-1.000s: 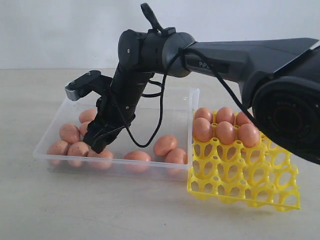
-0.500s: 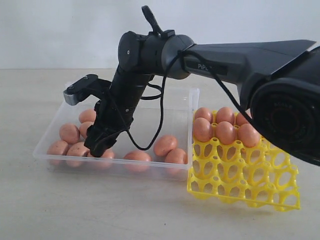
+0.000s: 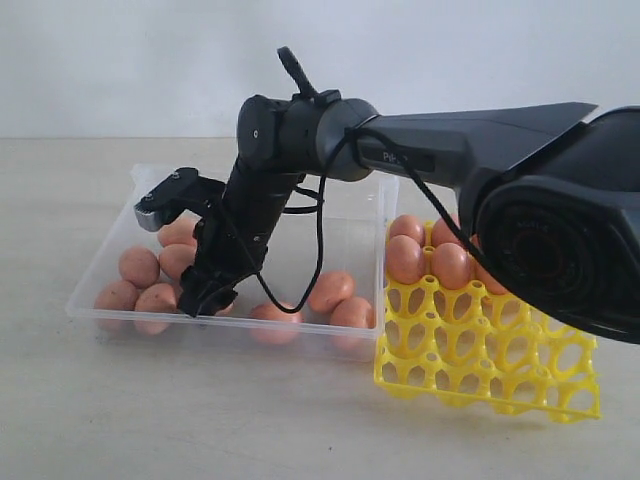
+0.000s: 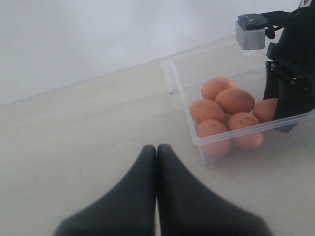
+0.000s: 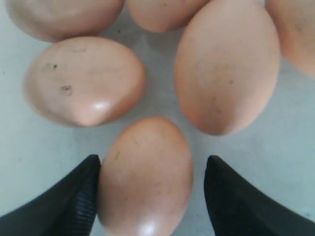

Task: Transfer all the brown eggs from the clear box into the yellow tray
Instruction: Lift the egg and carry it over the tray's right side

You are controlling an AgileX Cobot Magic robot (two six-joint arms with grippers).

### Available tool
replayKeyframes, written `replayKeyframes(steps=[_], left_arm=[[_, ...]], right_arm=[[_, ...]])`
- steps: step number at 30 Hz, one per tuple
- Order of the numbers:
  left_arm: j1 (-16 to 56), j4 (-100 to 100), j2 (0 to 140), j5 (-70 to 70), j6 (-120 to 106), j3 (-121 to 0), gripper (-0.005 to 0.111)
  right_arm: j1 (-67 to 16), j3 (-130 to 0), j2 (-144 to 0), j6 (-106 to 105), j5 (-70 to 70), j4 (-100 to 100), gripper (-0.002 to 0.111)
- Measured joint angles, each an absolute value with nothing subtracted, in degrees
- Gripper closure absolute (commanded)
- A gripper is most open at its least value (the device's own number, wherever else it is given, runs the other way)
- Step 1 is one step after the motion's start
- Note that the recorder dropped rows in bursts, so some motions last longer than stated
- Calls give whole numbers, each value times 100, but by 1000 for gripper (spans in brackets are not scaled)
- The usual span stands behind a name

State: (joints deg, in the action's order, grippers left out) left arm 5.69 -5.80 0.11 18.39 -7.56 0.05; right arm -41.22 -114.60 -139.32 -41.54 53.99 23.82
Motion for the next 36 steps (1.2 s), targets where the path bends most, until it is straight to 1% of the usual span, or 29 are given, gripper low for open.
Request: replayKeyframes(steps=[2,3,5,6,17,21,23,26,30,33,36], left_arm=[[569,-580,11,1839,-756,5,111],[569,-580,11,1839,-756,5,111],[569,-580,11,1839,-756,5,111],[569,-580,11,1839,-756,5,111],[569,-580,11,1839,-756,5,111],[569,-580,11,1839,-756,5,111],[569,-580,11,1839,-756,5,111],[569,-580,11,1839,-756,5,111],[569,-580,11,1839,-756,5,111],[569,-580,11,1839,-756,5,111],[569,-580,11,1839,-756,5,111]], right_arm=[[-4122,-11460,-13932,-4503,5327,2337,50],[-4122,-11460,-13932,-4660,5327,2337,57],[-4122,-11460,-13941,-4726,5306,2325,92],[-4122,-11460,-13941,-4632,5306,2314,108],[-4122,-11460,-13794,-2335,5742,2026,109],[-4122,-11324,-13450,-1307,5273,1976,109],[-4165,-10990,-13084,-996,4636,1866,109],[-4286,-10047,-12379,-447,3378,1397,109],[-4503,-7870,-11062,95,1313,655,109],[-4613,-6246,-10039,216,-334,645,109],[-4580,-4950,-9145,244,-1793,948,109]])
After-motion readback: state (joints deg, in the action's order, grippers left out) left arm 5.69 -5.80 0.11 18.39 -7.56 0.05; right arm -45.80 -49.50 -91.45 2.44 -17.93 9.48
